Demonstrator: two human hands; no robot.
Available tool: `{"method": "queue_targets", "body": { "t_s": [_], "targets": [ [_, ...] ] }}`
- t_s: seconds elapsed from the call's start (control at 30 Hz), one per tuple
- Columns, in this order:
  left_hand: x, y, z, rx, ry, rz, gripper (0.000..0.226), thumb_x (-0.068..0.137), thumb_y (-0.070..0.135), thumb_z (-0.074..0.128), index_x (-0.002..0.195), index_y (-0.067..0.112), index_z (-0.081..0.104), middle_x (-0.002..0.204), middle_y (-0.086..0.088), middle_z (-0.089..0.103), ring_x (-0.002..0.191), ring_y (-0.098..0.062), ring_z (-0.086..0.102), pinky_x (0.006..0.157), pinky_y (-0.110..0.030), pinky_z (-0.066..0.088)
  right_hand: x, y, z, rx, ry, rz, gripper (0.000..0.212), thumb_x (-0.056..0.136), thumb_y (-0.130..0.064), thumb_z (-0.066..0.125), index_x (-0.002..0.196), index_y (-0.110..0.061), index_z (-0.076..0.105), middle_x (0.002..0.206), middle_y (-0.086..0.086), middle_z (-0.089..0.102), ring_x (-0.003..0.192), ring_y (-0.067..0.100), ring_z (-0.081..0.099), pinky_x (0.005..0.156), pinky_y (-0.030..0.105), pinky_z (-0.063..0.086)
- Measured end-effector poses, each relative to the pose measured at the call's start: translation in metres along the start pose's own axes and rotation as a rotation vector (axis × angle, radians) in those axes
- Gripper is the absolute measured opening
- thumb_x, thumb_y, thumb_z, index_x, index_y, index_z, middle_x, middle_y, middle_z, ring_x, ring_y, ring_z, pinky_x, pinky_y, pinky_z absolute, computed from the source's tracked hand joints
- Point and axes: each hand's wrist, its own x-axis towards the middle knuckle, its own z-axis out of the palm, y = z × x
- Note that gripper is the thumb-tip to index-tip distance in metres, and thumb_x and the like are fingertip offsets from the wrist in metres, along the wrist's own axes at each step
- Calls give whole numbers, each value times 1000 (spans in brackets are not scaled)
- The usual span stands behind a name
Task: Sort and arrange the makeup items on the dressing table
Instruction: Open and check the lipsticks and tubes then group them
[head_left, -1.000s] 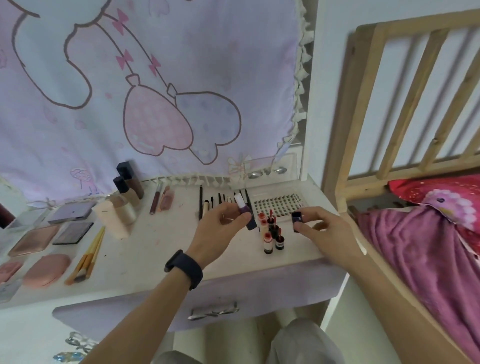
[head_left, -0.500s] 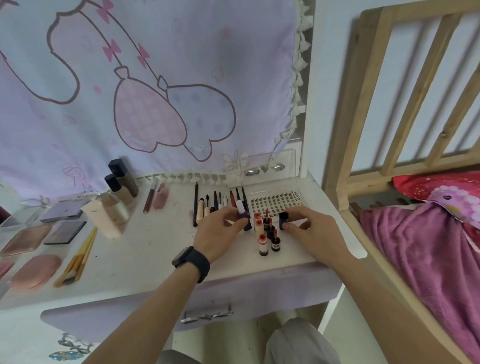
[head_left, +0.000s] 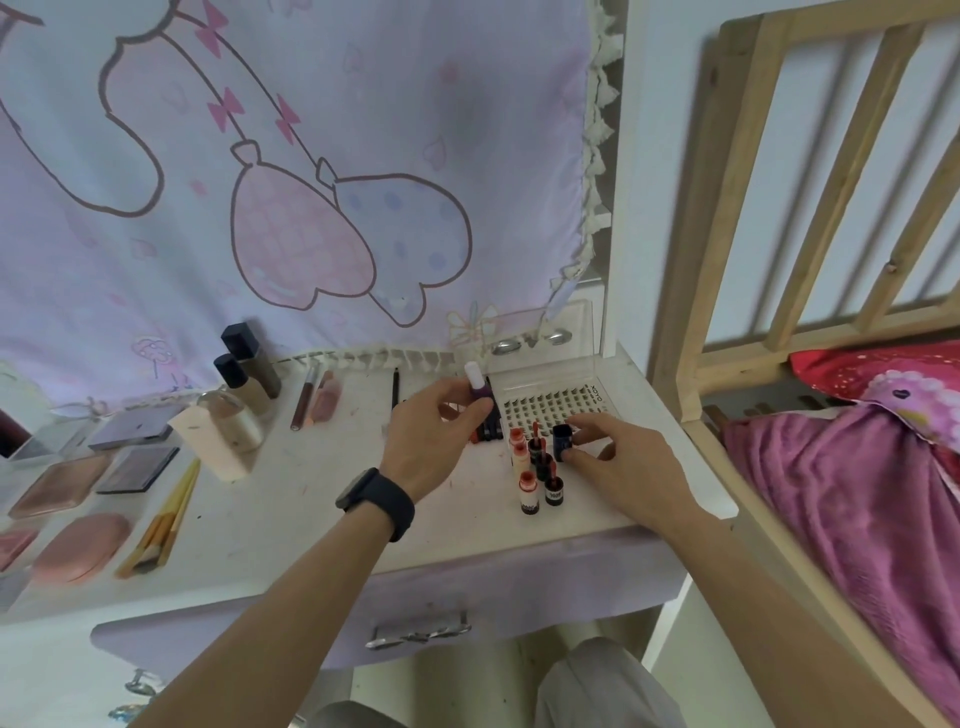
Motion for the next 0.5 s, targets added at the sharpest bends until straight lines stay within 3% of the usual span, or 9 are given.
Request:
{"method": "queue_targets", "body": {
  "t_s": [0.1,0.2,0.3,0.4,0.5],
  "targets": [
    [5,15,-8,-44,-42,33,8,92,38,66,100,41,69,94,25,69,85,4,60,68,-3,40,0,-5,-11,122,80,3,26,84,-47,75,108,-45,67,89,-30,67,74,-5,59,70,18,43],
    [10,32,-9,-95,-173,98,12,90,37,69,98,45,72,97,23,71,86,2,61,73,-4,42,2,-24,-26,279,68,-40,19,80,-53,76,99,-51,70,93,-31,69,78,-3,63,73,16,46],
    [13,44,1,-82,-284,140,17,90,39,69,106,39,75,99,22,72,89,3,62,83,-18,46,2,-43,-32,358,-82,-126,29,77,-54,75,106,-49,71,103,-24,73,93,3,68,88,30,52],
    [16,49,9,-54,-329,137,26,90,43,67,114,36,74,102,21,70,91,7,61,82,-18,43,3,-42,-34,373,-54,-132,21,84,-35,78,103,-43,74,100,-18,75,94,11,70,90,38,55],
    [15,42,8,-25,-294,112,30,89,49,66,117,41,70,103,21,68,90,9,59,77,-12,41,4,-23,-37,286,-32,-102,19,87,-31,77,99,-45,72,97,-24,74,90,2,68,82,25,52]
  ]
}}
